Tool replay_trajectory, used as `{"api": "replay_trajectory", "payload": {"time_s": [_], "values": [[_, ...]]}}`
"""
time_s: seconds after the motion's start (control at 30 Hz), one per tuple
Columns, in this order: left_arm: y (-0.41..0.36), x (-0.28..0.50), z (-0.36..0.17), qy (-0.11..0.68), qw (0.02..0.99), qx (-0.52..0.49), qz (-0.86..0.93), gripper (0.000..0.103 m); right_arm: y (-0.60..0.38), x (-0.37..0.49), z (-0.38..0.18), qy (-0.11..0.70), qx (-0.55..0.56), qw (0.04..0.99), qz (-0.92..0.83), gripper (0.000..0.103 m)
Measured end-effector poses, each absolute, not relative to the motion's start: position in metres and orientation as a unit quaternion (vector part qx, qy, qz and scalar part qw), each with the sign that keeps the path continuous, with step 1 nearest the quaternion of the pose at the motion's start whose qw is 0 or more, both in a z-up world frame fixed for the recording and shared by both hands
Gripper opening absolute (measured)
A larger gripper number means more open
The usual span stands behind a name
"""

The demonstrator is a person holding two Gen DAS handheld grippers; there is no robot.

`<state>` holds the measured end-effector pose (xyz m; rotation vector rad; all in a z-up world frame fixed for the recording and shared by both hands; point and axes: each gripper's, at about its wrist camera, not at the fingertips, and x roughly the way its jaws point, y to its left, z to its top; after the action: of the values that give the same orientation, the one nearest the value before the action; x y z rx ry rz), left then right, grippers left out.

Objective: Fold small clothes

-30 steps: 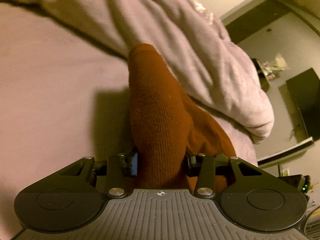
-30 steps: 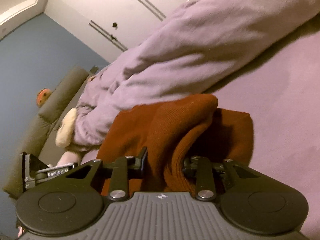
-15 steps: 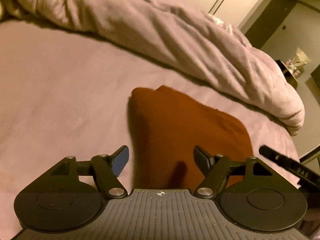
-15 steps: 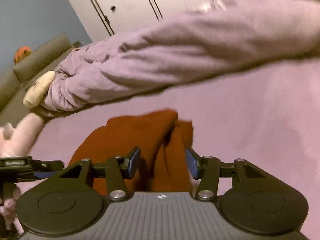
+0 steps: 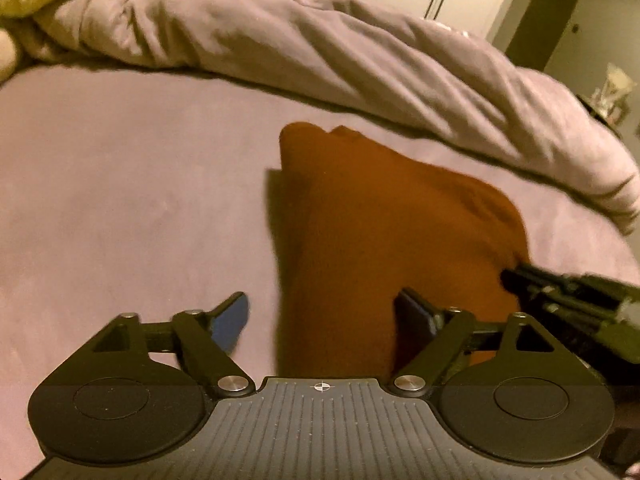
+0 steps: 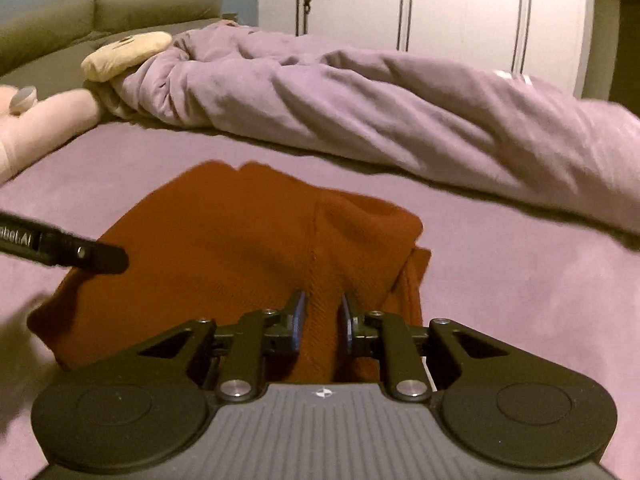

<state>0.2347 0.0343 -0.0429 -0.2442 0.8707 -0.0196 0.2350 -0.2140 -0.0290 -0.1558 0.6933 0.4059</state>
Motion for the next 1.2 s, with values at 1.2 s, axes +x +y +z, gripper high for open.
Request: {"api": "replay_trajectory", "payload": {"time_s": [1.2], "values": [[0.022, 0.175, -0.045, 0.483, 0.872, -0.058, 0.047, 0.089, -0.248, 0.168, -0.032, 0.398, 0.098, 0.909, 0.075, 0.024]]}}
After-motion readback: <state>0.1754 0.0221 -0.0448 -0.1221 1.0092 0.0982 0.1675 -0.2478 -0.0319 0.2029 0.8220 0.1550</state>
